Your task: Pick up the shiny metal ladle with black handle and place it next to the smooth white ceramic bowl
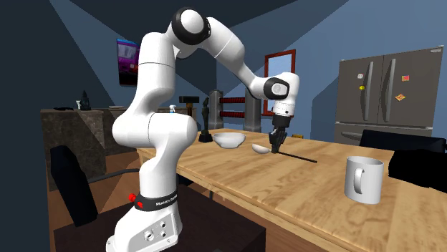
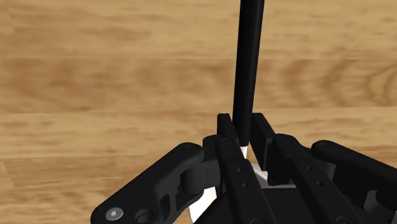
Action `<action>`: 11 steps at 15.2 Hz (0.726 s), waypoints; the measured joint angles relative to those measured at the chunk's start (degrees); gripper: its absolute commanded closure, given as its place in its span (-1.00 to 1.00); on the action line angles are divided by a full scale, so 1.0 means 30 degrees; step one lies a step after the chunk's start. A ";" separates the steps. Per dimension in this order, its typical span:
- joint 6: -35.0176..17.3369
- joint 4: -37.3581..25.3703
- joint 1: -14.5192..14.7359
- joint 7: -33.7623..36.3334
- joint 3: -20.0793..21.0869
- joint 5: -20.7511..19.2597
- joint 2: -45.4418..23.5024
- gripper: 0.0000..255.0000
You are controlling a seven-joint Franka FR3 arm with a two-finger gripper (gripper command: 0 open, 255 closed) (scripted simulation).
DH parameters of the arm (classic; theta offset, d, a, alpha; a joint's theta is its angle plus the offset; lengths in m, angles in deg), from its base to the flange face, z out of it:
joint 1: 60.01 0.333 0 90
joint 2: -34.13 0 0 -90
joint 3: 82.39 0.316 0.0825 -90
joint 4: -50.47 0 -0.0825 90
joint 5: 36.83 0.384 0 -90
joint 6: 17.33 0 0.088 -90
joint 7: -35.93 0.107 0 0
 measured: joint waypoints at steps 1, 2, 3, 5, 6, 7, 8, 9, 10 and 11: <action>-0.0002 0.0001 -0.0001 -0.0002 0.0001 0.0002 -0.0002 -1.00; -0.0003 0.0001 -0.0001 -0.0002 0.0001 0.0003 -0.0002 -1.00; -0.0003 0.0001 -0.0001 -0.0003 0.0001 0.0004 -0.0002 -1.00; -0.0004 0.0001 -0.0002 -0.0003 0.0001 0.0004 -0.0002 -1.00; -0.0004 0.0001 -0.0002 -0.0003 0.0001 0.0004 -0.0003 -1.00; -0.0004 0.0001 -0.0002 -0.0003 0.0001 0.0004 -0.0003 -1.00; 0.0275 -0.0228 0.0033 0.0114 -0.0076 -0.0179 0.0143 -1.00; 0.0798 -0.0650 0.0156 0.0418 -0.0207 -0.0553 0.0472 -1.00; 0.1174 -0.0802 0.0364 0.0810 -0.0392 -0.1128 0.1049 -1.00; 0.1624 -0.1204 0.0348 0.0900 -0.0469 -0.1320 0.1180 -1.00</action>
